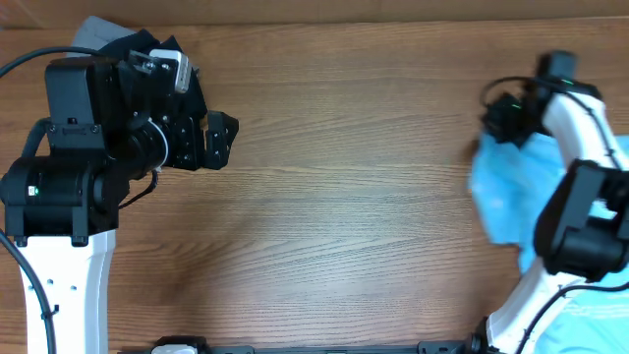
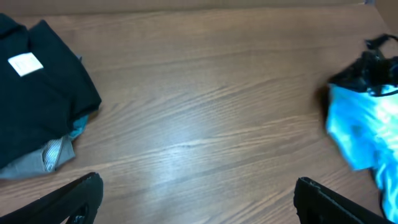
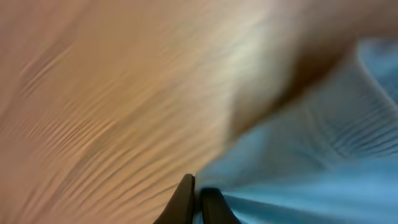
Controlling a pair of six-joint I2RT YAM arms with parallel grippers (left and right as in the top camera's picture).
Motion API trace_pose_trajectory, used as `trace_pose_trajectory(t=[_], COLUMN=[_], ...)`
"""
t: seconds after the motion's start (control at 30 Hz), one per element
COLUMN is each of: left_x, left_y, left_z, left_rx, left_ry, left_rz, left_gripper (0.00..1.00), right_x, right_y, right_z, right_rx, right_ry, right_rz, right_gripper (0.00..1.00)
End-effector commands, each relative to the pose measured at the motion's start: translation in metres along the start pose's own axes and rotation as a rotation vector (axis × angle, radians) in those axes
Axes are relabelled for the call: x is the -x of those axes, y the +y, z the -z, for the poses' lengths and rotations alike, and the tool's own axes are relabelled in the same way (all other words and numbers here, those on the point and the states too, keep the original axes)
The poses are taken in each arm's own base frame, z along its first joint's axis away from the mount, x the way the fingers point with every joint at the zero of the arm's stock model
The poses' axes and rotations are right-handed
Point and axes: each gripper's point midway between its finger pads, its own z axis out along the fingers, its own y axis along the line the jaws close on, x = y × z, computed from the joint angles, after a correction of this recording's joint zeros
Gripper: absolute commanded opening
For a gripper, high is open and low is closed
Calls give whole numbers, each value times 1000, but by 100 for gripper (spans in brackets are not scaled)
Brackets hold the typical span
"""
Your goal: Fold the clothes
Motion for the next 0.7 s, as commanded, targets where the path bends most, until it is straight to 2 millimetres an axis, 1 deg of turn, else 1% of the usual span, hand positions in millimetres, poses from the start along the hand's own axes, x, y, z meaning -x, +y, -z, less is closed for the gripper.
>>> trace_pose_trajectory(t=[0.0,0.03,0.07,0.1,0.13,0.17,0.2,0.23,0.27,0.33,0.37,0.43,0.47,0.5,0.57,0.67], left_x=[13,15,21,25,33,39,43,48,51,56,56,54,52,49,43,33], left_y=[0,3,11,15,23,26,27,27,26,24,23,22,20,16,7,-6], left_z=[13,15,23,28,42,51,57,63,68,74,75,74,71,68,58,33], left_rx=[23,43,106,137,207,245,262,273,277,276,276,266,252,221,159,61], left_ry=[-54,-62,-84,-96,-131,-155,-174,-193,-208,-229,-232,-221,-209,-192,-153,-65], left_rz=[-24,-25,-30,-32,-36,-40,-42,-45,-50,-57,-58,-57,-55,-55,-51,-47], left_gripper=[100,100,100,100,100,100,100,100,100,100,100,100,100,100,100,100], right_x=[-71,-95,-142,-173,-226,-253,-268,-279,-285,-286,-280,-260,-247,-229,-200,-150], right_y=[135,155,186,203,227,236,240,243,244,244,242,235,230,222,208,181], right_z=[27,23,17,13,10,8,7,6,5,5,7,14,18,24,37,66], right_rx=[216,228,247,251,250,227,197,159,121,50,25,0,-7,-17,-14,32], right_ry=[45,75,134,166,196,189,171,145,112,39,10,-18,-26,-37,-44,-52], right_rz=[381,445,551,620,773,860,903,924,927,908,885,811,764,698,607,457], right_gripper=[4,4,4,4,16,37,49,59,63,67,69,69,69,69,68,68])
